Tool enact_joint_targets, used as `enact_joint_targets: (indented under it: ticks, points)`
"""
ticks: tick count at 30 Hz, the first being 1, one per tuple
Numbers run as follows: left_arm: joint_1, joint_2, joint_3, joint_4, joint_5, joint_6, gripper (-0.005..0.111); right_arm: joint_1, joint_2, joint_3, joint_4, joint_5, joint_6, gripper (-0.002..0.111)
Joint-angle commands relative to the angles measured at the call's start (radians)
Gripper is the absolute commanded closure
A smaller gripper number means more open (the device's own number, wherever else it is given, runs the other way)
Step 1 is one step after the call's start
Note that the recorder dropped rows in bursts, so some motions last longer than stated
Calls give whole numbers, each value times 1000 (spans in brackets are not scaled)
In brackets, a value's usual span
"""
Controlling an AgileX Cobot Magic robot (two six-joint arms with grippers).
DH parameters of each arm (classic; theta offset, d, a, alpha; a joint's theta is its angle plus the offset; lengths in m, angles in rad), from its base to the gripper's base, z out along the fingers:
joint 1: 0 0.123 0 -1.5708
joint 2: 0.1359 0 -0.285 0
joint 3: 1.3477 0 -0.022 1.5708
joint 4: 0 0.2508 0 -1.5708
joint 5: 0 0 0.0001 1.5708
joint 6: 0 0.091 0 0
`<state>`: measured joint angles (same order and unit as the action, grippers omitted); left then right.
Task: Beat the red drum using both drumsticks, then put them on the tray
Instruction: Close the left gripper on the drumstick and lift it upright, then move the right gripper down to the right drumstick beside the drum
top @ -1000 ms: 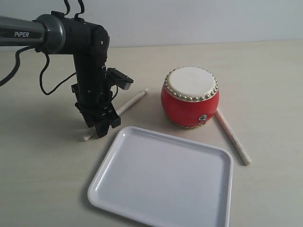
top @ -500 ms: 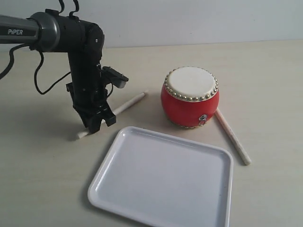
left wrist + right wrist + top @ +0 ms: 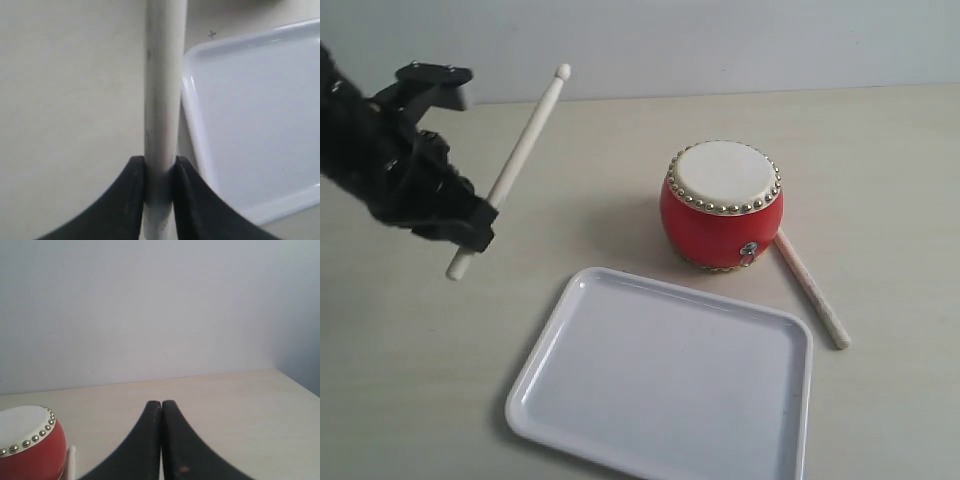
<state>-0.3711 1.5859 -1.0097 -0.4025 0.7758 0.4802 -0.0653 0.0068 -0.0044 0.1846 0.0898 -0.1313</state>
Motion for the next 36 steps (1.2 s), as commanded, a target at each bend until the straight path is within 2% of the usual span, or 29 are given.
enact_joint_targets:
  ticks: [1, 4, 10, 22, 24, 27, 29, 36]
  points:
    - [1, -207, 241, -91, -149, 13, 107, 2, -7, 4, -1, -3, 3, 108]
    - [1, -316, 327, -156, -169, 31, 107, 2, -7, 4, -1, -3, 3, 108]
    - [1, -481, 375, -174, -137, 39, 107, 2, -7, 4, -1, -3, 3, 108]
    - [1, -534, 406, -159, -156, 39, 107, 2, -7, 4, 0, -17, 5, 108]
    - [1, -534, 406, -162, -158, 39, 107, 2, -7, 4, 123, -51, 113, 108]
    - [1, -534, 406, -162, -159, 39, 107, 2, -7, 4, 506, -110, 467, 108]
    - [1, -534, 406, -162, -158, 39, 107, 2, -7, 4, 676, -117, 567, 108]
    - [1, -534, 406, -162, -161, 39, 107, 2, -7, 4, 713, -158, 570, 108]
